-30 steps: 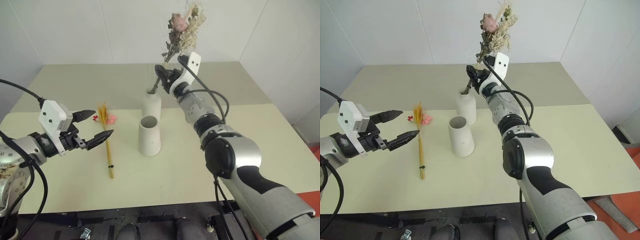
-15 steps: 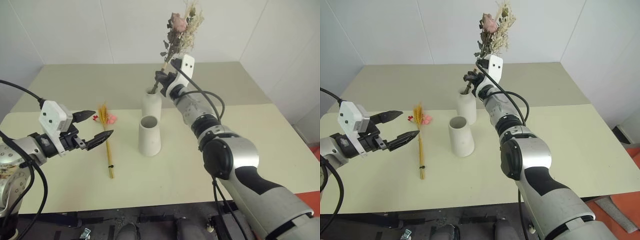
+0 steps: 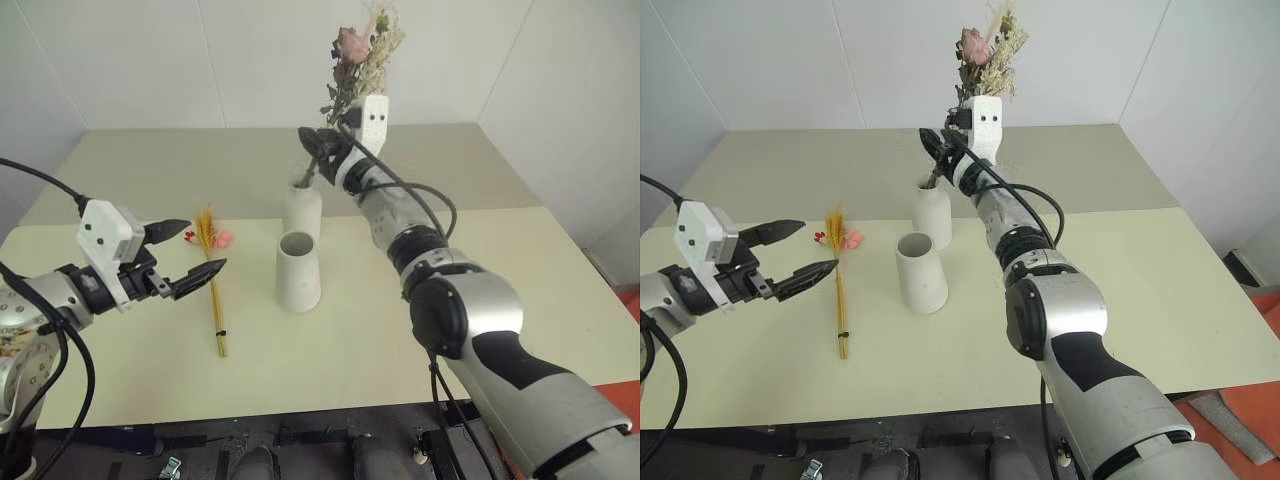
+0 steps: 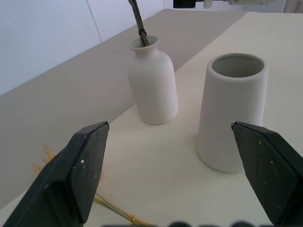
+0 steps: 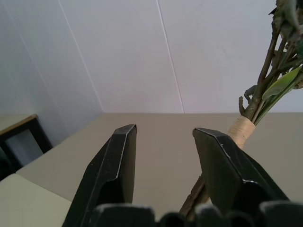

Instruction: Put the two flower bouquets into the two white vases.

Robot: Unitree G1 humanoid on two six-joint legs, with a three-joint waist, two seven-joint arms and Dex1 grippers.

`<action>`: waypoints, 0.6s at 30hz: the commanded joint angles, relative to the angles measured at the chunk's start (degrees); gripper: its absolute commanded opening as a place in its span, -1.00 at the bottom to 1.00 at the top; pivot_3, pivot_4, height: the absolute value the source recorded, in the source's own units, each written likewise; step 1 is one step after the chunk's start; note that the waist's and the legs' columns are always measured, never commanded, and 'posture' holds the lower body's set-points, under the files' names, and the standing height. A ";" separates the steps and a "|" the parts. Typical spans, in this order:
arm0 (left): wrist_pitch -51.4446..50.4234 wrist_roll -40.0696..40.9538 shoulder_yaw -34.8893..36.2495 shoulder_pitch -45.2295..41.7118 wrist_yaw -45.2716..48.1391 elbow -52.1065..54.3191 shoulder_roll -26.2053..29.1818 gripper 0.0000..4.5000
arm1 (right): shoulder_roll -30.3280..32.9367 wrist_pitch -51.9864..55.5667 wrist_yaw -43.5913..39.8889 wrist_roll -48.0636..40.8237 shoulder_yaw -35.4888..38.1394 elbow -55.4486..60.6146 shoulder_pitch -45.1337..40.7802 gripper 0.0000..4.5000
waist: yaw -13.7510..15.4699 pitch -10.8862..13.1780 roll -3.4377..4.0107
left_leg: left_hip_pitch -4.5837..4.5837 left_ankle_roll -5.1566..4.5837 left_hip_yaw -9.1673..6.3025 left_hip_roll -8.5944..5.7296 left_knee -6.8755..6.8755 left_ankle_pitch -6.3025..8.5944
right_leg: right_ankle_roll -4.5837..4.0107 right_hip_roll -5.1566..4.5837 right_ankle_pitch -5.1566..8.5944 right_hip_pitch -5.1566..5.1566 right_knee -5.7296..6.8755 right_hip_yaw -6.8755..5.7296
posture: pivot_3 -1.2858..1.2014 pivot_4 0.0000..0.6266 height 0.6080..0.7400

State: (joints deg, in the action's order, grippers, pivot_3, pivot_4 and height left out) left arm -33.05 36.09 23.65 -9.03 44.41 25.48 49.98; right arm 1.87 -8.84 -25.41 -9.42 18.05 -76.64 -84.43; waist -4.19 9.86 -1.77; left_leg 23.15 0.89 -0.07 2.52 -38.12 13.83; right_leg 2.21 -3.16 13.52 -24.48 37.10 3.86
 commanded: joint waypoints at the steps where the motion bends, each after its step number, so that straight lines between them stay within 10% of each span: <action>1: 0.43 0.16 0.32 -1.01 -0.01 0.82 0.60 1.00 | 0.58 -0.33 2.09 1.21 -1.12 1.80 0.36 0.03 | 0.04 0.00 0.00 | 0.00 0.00 0.00 0.00 0.00 0.00 | 0.00 0.00 0.00 0.00 0.00 0.00 | 0.03 -0.52 1.00; 18: 0.12 0.30 1.06 0.52 -0.58 2.09 0.51 1.00 | -0.64 2.70 5.01 -1.47 1.92 1.38 1.38 0.03 | -0.01 0.00 0.00 | 0.00 0.00 0.00 0.00 0.00 0.00 | 0.00 -0.01 0.00 0.00 0.00 0.00 | 0.03 -0.52 1.00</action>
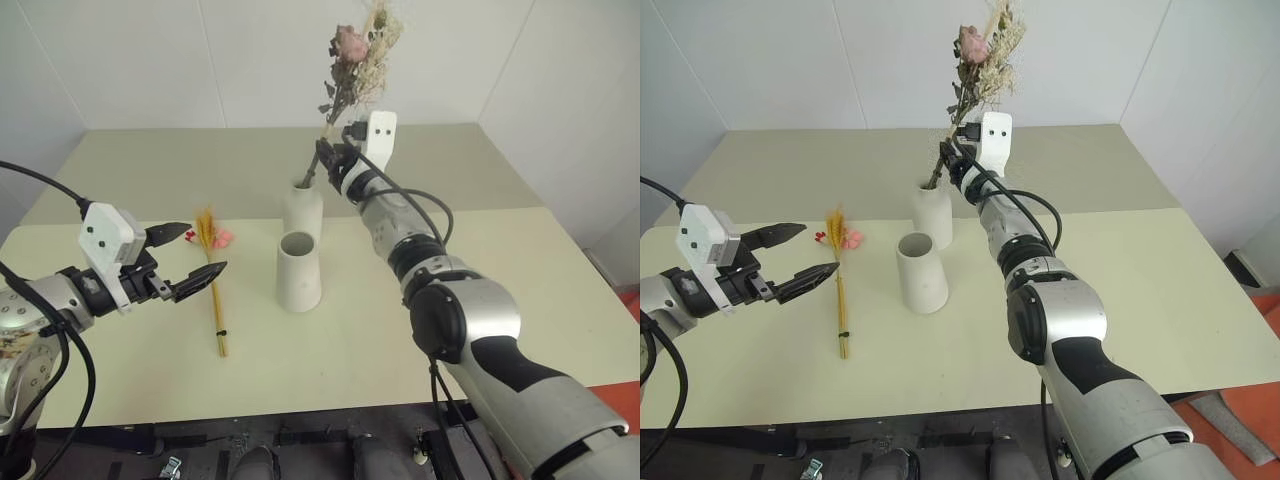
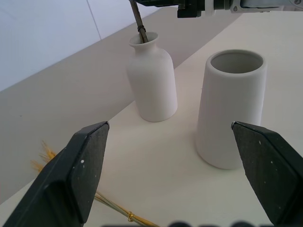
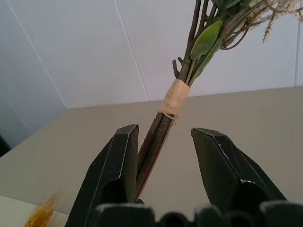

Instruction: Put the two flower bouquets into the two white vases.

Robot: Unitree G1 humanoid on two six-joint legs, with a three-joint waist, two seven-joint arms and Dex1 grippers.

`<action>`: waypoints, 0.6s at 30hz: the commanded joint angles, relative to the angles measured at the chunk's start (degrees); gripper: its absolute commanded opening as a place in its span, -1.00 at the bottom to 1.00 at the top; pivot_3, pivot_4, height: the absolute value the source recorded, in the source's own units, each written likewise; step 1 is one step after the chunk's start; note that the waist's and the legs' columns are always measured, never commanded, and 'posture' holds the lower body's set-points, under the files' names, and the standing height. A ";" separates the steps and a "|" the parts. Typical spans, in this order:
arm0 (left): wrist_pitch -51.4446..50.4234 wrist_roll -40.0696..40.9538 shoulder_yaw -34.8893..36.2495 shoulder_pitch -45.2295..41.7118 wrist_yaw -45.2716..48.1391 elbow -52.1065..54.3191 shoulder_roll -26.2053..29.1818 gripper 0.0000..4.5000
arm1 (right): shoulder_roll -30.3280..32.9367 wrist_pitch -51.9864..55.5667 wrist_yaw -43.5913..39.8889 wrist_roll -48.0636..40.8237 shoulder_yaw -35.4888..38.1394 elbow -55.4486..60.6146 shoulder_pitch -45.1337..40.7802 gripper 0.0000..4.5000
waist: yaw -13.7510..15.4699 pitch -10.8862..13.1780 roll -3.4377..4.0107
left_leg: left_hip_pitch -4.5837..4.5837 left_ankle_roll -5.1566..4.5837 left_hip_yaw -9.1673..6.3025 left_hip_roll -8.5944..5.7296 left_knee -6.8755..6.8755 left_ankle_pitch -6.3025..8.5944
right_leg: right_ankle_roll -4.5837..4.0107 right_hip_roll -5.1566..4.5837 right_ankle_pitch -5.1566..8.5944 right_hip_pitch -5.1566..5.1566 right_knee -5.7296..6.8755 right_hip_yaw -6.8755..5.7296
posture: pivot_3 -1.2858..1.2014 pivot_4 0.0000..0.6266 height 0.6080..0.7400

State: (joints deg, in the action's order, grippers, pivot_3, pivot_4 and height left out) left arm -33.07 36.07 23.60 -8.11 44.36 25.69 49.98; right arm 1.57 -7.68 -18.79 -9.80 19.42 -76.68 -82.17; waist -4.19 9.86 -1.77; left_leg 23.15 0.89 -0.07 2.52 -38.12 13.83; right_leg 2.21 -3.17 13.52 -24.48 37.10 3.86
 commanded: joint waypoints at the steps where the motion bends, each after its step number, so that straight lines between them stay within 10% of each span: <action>1: 0.15 0.25 0.86 -0.62 -0.54 1.73 0.50 1.00 | -0.57 2.13 -1.77 -1.43 0.84 1.33 -1.03 0.03 | -0.01 0.00 0.00 | 0.00 0.00 0.00 0.00 0.00 0.00 | 0.00 0.00 0.00 0.00 0.00 0.00 | 0.03 -0.52 1.00; 7: 0.29 -0.03 0.39 -0.95 -0.50 1.33 0.48 1.00 | -0.87 4.61 -0.56 -3.03 3.27 0.82 -1.97 -0.20 | 0.06 0.00 0.00 | 0.00 0.00 0.00 0.00 0.00 0.00 | 0.00 0.00 0.00 0.00 0.00 0.00 | 0.03 -0.52 1.00; 12: 0.28 -0.06 1.10 -0.14 -0.65 1.76 0.39 1.00 | -0.85 4.14 -0.66 -2.67 2.99 0.97 -2.44 -0.90 | 0.07 0.00 0.00 | 0.00 0.00 0.00 0.00 0.00 0.00 | 0.00 -0.01 0.00 0.00 -0.01 0.00 | 0.03 -0.52 1.00; 18: 0.38 -0.13 1.33 0.33 -1.12 2.16 0.20 1.00 | -1.00 1.97 -2.26 -1.85 1.81 1.60 -2.01 -0.95 | 0.08 0.00 0.00 | 0.02 0.00 0.00 0.00 0.00 0.00 | 0.00 0.00 0.00 0.00 -0.01 -0.01 | 0.03 -0.52 1.00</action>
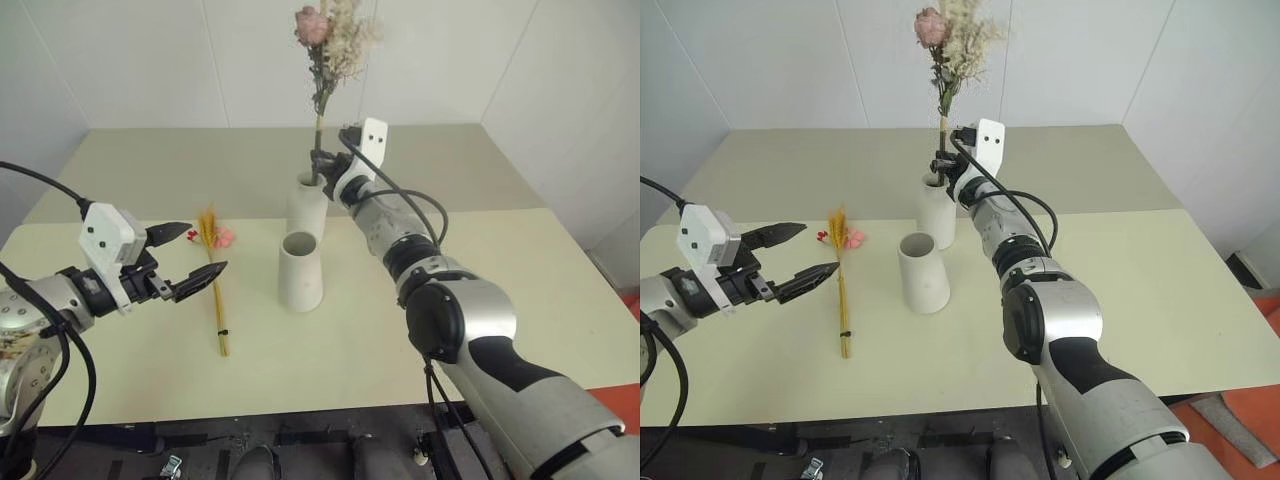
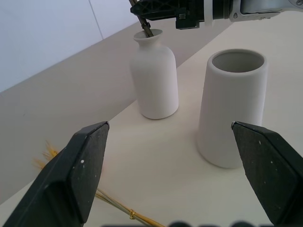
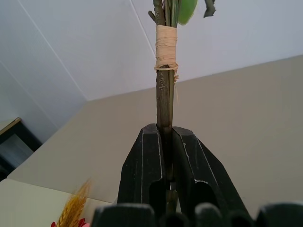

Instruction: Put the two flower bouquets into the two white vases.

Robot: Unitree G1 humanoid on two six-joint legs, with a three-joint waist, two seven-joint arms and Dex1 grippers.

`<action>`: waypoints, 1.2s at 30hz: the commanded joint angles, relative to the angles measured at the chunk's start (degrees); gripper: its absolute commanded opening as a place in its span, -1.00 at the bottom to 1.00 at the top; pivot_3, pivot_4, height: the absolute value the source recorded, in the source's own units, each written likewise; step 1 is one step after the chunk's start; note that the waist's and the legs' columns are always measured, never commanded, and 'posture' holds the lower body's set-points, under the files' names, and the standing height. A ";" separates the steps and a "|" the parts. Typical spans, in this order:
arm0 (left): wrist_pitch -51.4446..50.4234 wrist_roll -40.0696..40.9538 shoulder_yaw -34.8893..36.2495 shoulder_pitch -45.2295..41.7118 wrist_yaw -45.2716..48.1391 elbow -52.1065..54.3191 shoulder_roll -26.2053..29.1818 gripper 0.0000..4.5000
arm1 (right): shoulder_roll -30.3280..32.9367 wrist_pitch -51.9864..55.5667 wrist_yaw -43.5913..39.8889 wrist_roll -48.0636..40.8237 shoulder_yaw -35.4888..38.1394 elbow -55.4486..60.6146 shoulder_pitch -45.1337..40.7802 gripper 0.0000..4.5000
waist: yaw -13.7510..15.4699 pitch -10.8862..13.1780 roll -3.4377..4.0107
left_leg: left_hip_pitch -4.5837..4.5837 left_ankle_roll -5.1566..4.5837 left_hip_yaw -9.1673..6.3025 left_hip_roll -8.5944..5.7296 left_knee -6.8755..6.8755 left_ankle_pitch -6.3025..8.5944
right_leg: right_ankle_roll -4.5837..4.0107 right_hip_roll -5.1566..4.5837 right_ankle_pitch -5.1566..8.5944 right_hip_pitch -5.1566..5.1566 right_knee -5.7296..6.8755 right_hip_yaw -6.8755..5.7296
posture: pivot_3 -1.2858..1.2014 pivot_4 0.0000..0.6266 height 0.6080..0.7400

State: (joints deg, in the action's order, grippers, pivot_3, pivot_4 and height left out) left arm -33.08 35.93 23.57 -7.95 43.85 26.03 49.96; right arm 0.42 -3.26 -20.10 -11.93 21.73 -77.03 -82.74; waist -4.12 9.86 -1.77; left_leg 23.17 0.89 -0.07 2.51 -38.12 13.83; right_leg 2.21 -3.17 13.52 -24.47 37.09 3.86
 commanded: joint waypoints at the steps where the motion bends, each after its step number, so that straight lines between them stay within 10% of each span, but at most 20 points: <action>1: 0.42 0.00 1.35 0.17 -0.67 1.82 0.20 1.00 | 0.07 -2.92 -1.59 -0.07 -0.34 2.16 -1.28 -0.95 | 0.01 0.00 0.00 | 0.00 0.00 0.00 0.00 0.00 0.00 | 0.00 0.00 0.00 0.00 0.00 0.00 | 0.03 -0.52 1.00; 26: 1.73 -0.87 0.26 -1.12 0.43 -0.36 0.38 1.00 | -4.67 -20.04 -7.83 -2.30 -0.21 4.30 6.08 -0.95 | -0.06 0.00 0.00 | -0.02 0.01 -0.01 0.01 0.00 0.00 | 0.00 0.00 0.00 0.00 0.02 0.00 | 0.03 -0.52 1.00; 36: 2.34 -1.38 -0.59 -2.01 0.51 -1.15 0.13 1.00 | -3.48 -23.15 -12.58 -0.82 -2.15 4.88 7.97 0.56 | -0.07 0.00 0.00 | -0.04 0.01 -0.01 0.01 0.00 0.00 | 0.00 0.00 0.00 0.00 0.03 0.00 | 0.03 -0.52 1.00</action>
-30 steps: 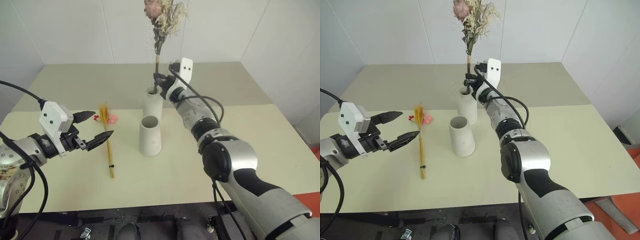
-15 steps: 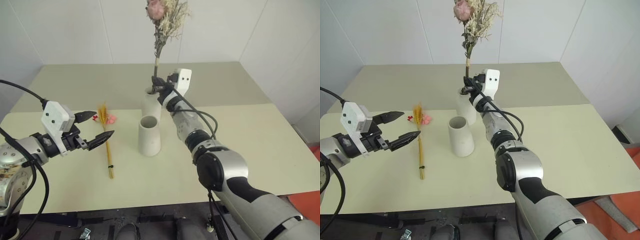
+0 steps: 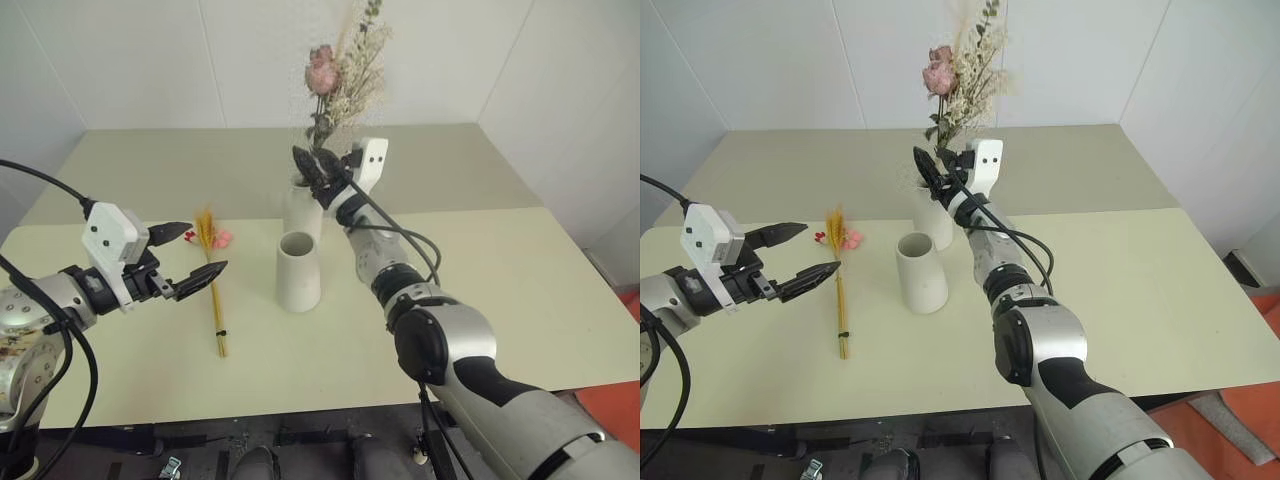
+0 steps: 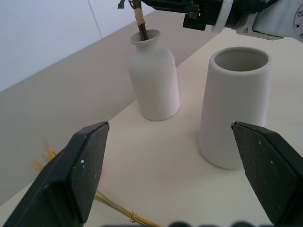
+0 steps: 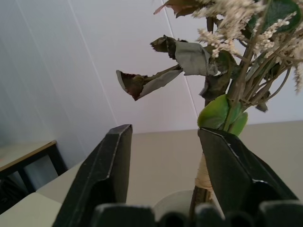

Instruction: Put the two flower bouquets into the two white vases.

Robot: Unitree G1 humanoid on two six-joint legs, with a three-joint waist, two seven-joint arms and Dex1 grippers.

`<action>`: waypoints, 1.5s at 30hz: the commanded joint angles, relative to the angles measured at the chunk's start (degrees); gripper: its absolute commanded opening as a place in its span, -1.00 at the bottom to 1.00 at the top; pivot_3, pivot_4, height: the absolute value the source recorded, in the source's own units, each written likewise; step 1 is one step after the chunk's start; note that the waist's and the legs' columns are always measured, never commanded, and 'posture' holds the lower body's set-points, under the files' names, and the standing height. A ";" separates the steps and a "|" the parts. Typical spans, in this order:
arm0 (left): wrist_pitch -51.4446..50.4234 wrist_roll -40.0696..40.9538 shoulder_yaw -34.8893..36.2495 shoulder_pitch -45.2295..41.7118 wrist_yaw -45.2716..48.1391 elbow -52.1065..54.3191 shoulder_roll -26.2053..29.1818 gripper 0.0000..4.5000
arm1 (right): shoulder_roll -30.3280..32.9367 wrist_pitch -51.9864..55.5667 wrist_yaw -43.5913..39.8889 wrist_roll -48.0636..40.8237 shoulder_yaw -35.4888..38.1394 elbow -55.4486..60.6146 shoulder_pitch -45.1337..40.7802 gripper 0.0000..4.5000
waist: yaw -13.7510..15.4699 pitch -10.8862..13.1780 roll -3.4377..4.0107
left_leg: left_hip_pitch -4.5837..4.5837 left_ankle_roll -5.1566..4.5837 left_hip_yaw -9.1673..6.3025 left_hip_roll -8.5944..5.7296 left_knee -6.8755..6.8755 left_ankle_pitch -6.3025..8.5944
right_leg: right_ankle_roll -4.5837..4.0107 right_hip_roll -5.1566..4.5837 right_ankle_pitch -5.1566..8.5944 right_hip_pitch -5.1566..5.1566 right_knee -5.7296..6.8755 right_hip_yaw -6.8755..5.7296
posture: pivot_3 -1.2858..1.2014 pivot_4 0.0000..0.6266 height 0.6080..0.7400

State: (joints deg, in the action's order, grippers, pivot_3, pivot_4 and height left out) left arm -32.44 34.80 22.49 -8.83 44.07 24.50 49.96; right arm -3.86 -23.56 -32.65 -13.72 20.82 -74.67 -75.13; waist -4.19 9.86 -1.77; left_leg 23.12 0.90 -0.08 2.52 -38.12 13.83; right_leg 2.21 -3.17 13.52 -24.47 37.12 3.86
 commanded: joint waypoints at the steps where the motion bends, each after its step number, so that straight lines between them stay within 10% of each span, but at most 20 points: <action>1: 1.71 -0.29 0.41 -1.24 0.31 0.32 0.10 1.00 | 1.01 -3.36 0.43 1.60 -1.76 2.59 0.64 0.56 | 0.00 0.00 0.00 | 0.00 0.00 0.00 0.00 0.00 0.00 | 0.00 0.00 0.00 0.00 0.00 0.00 | 0.03 -0.52 1.00; 16: -0.54 -0.43 0.20 0.55 -1.53 1.69 -2.07 1.00 | 6.52 0.81 -5.00 1.55 -5.44 14.03 10.11 0.56 | 0.11 0.00 0.00 | -0.01 0.01 0.00 0.00 0.00 0.00 | 0.00 -0.01 0.00 0.03 0.00 0.00 | 0.03 -0.52 1.00; 29: -35.25 -8.52 -6.98 -5.83 -33.62 11.10 -8.99 1.00 | 26.13 58.91 -4.81 -2.83 -16.11 74.30 29.01 0.56 | 1.08 -0.01 -0.01 | 0.05 0.00 -0.06 -0.07 -0.01 0.00 | 0.02 -0.04 0.00 -0.02 0.02 0.01 | 0.03 -0.52 1.00; 38: -58.79 -9.37 -5.32 -25.75 -38.69 -2.06 -20.39 1.00 | 43.10 91.50 -15.86 -14.05 -21.99 84.35 18.95 0.56 | 1.64 -0.02 -0.05 | -0.16 -0.01 -0.14 -0.17 -0.13 -0.01 | 0.03 0.01 0.02 0.20 -0.18 0.02 | 0.03 -0.52 1.00; 45: -58.83 -15.55 -9.14 -31.93 -42.58 -13.58 -24.34 1.00 | 46.72 96.95 -18.68 -18.77 -23.32 86.76 16.48 0.56 | 1.80 -0.02 -0.06 | -0.14 -0.01 -0.17 -0.30 -0.10 -0.01 | 0.04 -0.08 0.02 0.17 -0.23 0.05 | 0.03 -0.52 1.00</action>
State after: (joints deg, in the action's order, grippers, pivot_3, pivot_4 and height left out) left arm -91.73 20.63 13.65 -38.68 2.07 11.54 26.09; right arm 41.78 72.67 -51.01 -31.10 -3.53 10.18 -57.31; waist -2.39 9.84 -1.83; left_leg 22.99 0.89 -0.25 2.20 -38.22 13.82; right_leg 2.25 -3.28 13.55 -24.30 36.89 3.91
